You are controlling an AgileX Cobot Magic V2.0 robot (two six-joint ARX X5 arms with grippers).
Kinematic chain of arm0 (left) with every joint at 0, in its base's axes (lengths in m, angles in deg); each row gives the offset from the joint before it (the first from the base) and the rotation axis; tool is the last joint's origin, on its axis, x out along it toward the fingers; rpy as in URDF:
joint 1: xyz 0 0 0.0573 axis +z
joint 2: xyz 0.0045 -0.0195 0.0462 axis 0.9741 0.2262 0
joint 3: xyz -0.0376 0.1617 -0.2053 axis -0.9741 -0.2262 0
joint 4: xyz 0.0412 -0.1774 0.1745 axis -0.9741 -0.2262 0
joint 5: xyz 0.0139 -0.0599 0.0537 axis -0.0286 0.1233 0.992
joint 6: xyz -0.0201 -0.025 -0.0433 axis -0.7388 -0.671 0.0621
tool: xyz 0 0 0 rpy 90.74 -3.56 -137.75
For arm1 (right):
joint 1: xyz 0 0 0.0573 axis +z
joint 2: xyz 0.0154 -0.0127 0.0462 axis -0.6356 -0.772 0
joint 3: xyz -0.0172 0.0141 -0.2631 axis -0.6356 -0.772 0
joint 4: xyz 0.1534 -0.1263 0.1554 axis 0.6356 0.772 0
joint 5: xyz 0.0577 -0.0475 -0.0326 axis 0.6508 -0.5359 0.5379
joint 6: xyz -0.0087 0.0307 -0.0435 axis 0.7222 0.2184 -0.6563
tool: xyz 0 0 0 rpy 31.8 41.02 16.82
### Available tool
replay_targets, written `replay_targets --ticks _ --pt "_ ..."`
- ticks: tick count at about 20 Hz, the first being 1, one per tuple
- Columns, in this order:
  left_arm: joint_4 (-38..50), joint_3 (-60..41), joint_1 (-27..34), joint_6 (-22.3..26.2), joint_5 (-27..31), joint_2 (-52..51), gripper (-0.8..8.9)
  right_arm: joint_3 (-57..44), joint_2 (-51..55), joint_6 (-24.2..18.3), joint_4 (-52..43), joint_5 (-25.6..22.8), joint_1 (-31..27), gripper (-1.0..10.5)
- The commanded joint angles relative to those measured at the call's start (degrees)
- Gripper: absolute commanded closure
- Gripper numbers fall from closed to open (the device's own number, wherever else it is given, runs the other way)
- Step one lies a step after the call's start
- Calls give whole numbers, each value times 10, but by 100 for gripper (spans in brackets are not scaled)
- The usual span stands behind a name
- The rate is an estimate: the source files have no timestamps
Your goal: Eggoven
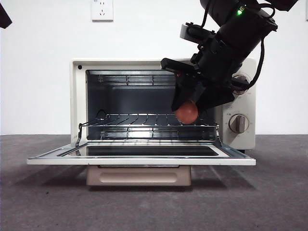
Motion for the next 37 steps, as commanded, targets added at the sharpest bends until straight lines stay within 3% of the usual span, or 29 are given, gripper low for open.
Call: replay_targets --ticks 1,3,7,22,29,33,37 --pt "4 3 -1 -2 1 2 807 5 -10 -3 -9 -3 4 943" --pt "5 3 -1 -2 1 2 807 5 -10 -3 -2 -3 4 925" --pt "4 3 -1 -1 1 2 806 5 -10 -2 12 -3 5 701" --pt "4 3 -1 -1 1 2 807 8 8 -1 9 -3 5 609" --pt "17 3 2 8 2 27 807 8 111 -1 78 -2 5 609" --pt "92 -15 49 3 1 79 807 8 225 -2 153 0 19 609" --pt "178 -57 131 0 -92 165 807 8 356 -12 241 0 24 609"
